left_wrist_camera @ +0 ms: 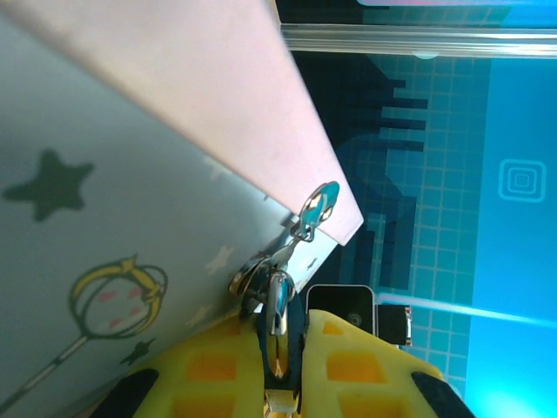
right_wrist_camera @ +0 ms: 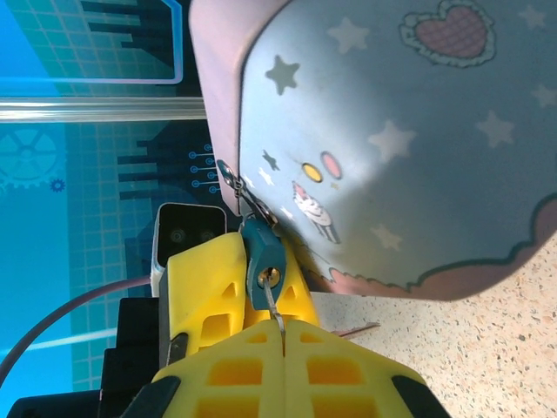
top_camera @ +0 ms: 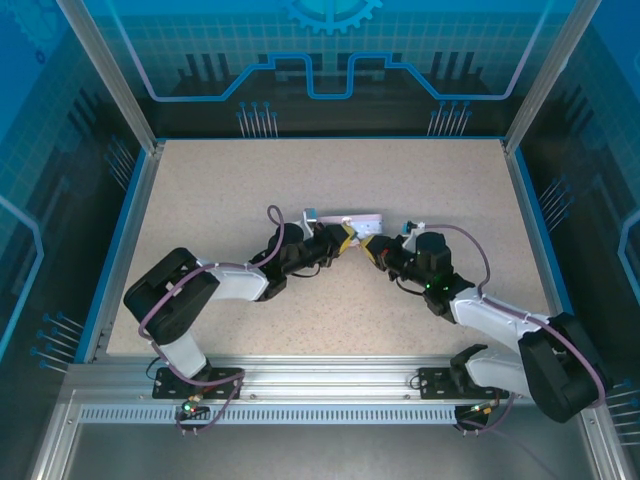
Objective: Unlock a padlock with a key
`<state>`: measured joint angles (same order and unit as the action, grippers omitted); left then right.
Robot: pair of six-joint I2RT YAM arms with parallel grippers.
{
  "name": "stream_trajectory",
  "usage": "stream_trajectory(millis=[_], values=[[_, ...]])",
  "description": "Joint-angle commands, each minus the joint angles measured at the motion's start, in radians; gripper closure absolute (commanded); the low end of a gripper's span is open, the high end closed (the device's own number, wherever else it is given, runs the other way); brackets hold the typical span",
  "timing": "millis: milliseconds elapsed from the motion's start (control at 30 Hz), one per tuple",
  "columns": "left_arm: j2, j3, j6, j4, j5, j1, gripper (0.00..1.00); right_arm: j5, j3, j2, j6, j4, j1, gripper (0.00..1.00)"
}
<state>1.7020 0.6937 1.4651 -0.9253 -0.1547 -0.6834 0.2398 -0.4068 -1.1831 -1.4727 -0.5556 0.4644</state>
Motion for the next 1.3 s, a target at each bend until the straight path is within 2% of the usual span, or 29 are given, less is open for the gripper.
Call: stream_trajectory(millis=[0, 267, 633, 833, 1067, 1267], values=[[-0.010, 0.044, -0.008, -0.089, -0.017, 0.000, 1.00, 0.003, -0.027, -0.021, 0.017, -0.033, 0.003, 1.00], [-0.013, 0.049, -0.006, -0.087, -0.020, -0.004, 1.00, -0.004, -0.030, -0.033, 0.017, -0.042, 0.005, 1.00], [-0.004, 0.044, 0.007, -0.112, -0.018, -0.017, 1.00, 0.011, -0.018, -0.075, 0.033, -0.140, 0.006, 1.00], [-0.008, 0.043, 0.004, -0.113, -0.022, -0.025, 1.00, 0.043, -0.028, -0.114, 0.108, -0.145, 0.002, 1.00], [-0.019, 0.036, 0.011, -0.129, -0.022, -0.030, 1.00, 0.083, -0.040, -0.180, 0.093, -0.223, -0.013, 1.00], [-0.037, 0.023, 0.015, -0.130, -0.023, -0.030, 1.00, 0.131, -0.079, -0.176, 0.158, -0.156, -0.038, 1.00]])
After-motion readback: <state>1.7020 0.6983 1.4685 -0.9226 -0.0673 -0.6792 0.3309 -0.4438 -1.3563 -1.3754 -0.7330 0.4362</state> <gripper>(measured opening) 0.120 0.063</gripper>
